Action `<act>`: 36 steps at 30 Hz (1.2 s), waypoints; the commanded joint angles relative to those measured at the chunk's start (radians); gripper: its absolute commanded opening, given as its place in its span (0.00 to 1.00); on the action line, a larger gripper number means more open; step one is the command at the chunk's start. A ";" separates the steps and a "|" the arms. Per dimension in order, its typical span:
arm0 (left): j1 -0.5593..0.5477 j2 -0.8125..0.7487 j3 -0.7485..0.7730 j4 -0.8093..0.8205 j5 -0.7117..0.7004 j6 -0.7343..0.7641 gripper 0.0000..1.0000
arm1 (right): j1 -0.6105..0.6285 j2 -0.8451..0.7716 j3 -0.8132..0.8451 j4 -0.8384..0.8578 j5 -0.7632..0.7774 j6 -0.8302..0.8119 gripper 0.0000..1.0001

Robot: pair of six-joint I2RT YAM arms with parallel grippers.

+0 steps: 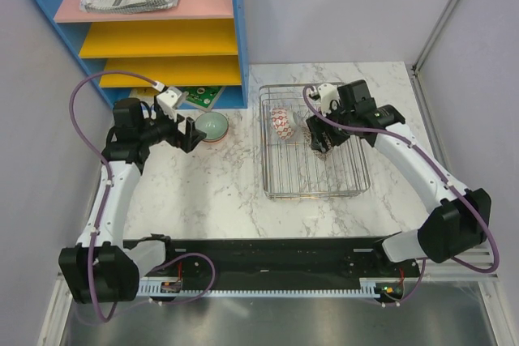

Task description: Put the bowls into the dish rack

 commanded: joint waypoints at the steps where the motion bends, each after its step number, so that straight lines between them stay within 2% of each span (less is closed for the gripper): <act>1: 0.015 -0.044 -0.008 -0.001 -0.021 -0.026 1.00 | -0.004 -0.021 -0.024 -0.018 0.141 -0.098 0.00; 13: 0.045 -0.065 -0.030 -0.007 -0.013 -0.017 1.00 | 0.019 0.006 -0.077 -0.030 0.334 -0.185 0.00; 28: 0.065 -0.074 -0.046 0.002 0.013 -0.020 1.00 | 0.141 0.113 -0.133 0.074 0.683 -0.237 0.00; 36: 0.068 -0.076 -0.051 0.007 0.019 -0.022 1.00 | 0.187 0.156 -0.153 0.122 0.764 -0.257 0.00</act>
